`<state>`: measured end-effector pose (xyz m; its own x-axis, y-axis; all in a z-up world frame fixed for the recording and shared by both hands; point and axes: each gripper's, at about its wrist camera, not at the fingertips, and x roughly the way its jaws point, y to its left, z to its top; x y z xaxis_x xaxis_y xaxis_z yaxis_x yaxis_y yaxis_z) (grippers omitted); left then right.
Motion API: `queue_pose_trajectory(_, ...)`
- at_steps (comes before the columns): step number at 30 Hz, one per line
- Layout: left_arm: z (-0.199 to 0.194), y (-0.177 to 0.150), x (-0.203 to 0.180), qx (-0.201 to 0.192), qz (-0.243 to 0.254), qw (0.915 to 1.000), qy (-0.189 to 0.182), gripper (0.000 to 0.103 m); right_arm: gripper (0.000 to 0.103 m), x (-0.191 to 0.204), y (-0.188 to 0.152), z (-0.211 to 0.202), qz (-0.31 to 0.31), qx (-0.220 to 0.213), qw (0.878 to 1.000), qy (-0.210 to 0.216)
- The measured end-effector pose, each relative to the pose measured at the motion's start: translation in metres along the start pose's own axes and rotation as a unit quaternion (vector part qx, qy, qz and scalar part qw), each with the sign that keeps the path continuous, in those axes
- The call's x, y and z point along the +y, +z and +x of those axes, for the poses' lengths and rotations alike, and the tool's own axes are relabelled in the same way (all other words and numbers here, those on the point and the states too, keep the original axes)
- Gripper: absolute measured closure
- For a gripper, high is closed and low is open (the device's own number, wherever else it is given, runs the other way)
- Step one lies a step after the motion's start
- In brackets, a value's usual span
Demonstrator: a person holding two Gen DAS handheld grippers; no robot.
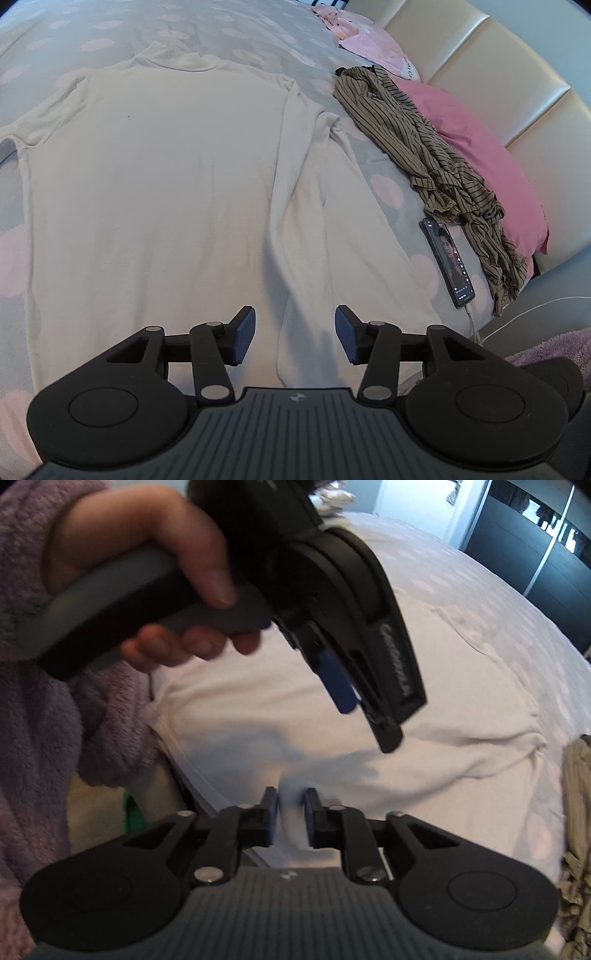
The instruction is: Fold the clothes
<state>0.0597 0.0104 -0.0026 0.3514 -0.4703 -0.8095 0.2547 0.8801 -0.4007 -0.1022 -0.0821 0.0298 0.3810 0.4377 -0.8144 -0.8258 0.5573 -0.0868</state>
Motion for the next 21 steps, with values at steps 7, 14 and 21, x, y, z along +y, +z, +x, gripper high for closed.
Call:
queue_pose_trajectory(7, 0.003, -0.012, 0.009, 0.019, -0.005, 0.9997, 0.013, 0.054, 0.069, -0.02, -0.007, 0.007, 0.035, 0.023, 0.999, -0.017)
queue_pose_trajectory(14, 0.012, -0.036, 0.009, 0.056, 0.029, 0.9975, 0.034, 0.054, 0.069, -0.041, -0.024, 0.023, 0.072, 0.05, 0.996, -0.028)
queue_pose_trajectory(21, 0.015, -0.046, 0.008, 0.067, 0.049, 0.9959, 0.037, 0.054, 0.07, -0.045, -0.036, 0.045, 0.06, 0.032, 0.997, -0.024)
